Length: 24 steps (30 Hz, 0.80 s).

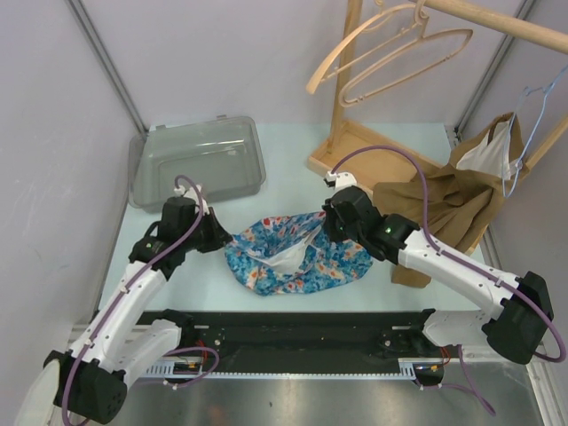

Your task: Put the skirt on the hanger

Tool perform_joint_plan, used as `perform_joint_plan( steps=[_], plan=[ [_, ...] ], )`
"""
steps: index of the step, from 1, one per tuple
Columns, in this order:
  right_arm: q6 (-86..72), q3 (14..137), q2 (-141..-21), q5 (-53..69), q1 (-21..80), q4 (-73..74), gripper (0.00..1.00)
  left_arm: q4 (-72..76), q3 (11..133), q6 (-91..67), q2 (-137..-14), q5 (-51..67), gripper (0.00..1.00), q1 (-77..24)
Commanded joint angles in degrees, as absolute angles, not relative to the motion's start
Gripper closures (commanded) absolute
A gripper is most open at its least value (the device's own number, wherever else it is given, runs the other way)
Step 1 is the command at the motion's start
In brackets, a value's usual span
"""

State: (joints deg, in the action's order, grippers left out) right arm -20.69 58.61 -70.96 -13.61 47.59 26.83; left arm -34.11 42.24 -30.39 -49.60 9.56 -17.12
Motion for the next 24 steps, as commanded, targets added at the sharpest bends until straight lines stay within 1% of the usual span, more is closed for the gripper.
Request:
perform_joint_plan(
  steps=[1, 3, 6, 9, 10, 13, 15, 17, 18, 19, 20, 22, 24],
  plan=[
    [-18.9, 60.03, -69.61, -14.41, 45.97, 23.65, 1.0, -34.71, 48.85, -26.2, -51.15, 9.58, 1.0, -17.23],
    [-18.02, 60.03, -67.68, -14.24, 44.57, 22.33, 1.0, -35.51, 51.23, -23.31, -51.77, 11.15, 1.0, -17.23],
    [-17.32, 61.6, -64.43, -11.53, 39.56, 20.66, 1.0, -36.82, 57.03, -19.01, -52.82, 16.06, 1.0, -17.23],
    [-16.79, 64.93, -62.41, -8.54, 33.94, 19.16, 1.0, -38.14, 61.87, -15.58, -53.61, 24.32, 1.0, -17.23],
    [-16.18, 65.91, -61.97, -7.66, 32.79, 18.55, 1.0, -38.14, 63.09, -14.69, -53.87, 29.39, 1.0, -17.23],
    [-14.42, 70.39, -61.78, -4.14, 30.06, 16.61, 1.0, -35.61, 62.85, -13.36, -53.35, 36.62, 1.0, -17.23],
    [-13.8, 72.85, -62.66, -2.21, 29.79, 15.82, 1.0, -33.14, 61.97, -13.45, -53.18, 39.01, 1.0, -17.23],
    [-14.23, 75.23, -63.45, -0.62, 29.88, 15.91, 1.0, -29.99, 59.51, -14.32, -52.91, 39.47, 0.78, -17.23],
    [-14.85, 75.41, -63.98, -0.62, 30.06, 16.17, 1.0, -29.19, 58.46, -15.46, -53.0, 38.59, 0.69, -17.23],
    [-15.38, 75.5, -65.29, -0.62, 30.06, 16.61, 1.0, -28.31, 56.27, -15.99, -53.0, 38.15, 0.41, -17.23],
    [-16.86, 75.5, -66.43, -0.62, 30.06, 18.7, 1.0, -26.21, 54.86, -16.43, -52.91, 37.1, 0.31, -17.23],
    [-18.71, 75.5, -70.2, -0.61, 30.15, 21.52, 1.0, -24.27, 50.57, -17.84, -52.39, 35.6, 0.2, -17.23],
    [-21.17, 75.59, -72.67, -0.61, 30.15, 25.48, 1.0, -20.75, 47.48, -18.8, -51.42, 34.29, 0.18, -17.23]
  ],
)
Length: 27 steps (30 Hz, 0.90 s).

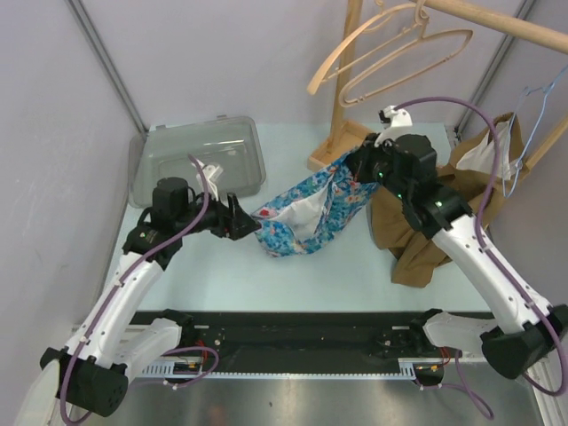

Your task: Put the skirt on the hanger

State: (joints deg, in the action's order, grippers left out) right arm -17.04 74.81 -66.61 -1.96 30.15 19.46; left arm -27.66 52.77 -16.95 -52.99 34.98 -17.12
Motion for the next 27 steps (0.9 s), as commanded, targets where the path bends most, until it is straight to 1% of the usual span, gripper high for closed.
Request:
perform_joint_plan(
  steps=[1, 7, 10, 14, 16, 20, 23, 27],
  plan=[
    [-21.88, 75.5, -73.99, -0.53, 30.32, 26.36, 1.0, -19.7, 44.42, -18.81, -51.07, 34.45, 0.17, -17.23],
    [-24.52, 75.5, -80.5, -1.15, 30.67, 26.99, 1.0, -15.3, 36.4, -19.6, -50.09, 37.25, 0.18, -17.31],
    [-25.05, 75.85, -83.05, -0.61, 30.85, 25.75, 1.0, -12.75, 35.51, -20.65, -50.27, 41.21, 0.18, -17.75],
    [-25.14, 76.29, -85.51, -0.61, 31.29, 24.96, 1.0, -9.94, 35.24, -21.18, -50.8, 42.36, 0.15, -19.94],
    [-25.22, 76.55, -86.04, -0.62, 31.38, 24.61, 1.0, -7.66, 35.07, -21.27, -52.73, 42.01, 0.14, -22.75],
    [-25.84, 76.55, -86.84, -0.53, 31.38, 24.52, 1.0, -5.36, 35.5, -22.06, -58.69, 35.88, 0.14, -31.08],
    [-26.28, 76.55, -87.28, -1.23, 31.38, 25.13, 1.0, -6.76, 37.7, -21.19, -64.5, 30.25, 0.13, -35.49],
    [-26.89, 76.55, -88.06, -2.28, 31.29, 26.71, 1.0, -7.91, 41.56, -18.64, -69.86, 22.96, 0.12, -44.72]
  ],
)
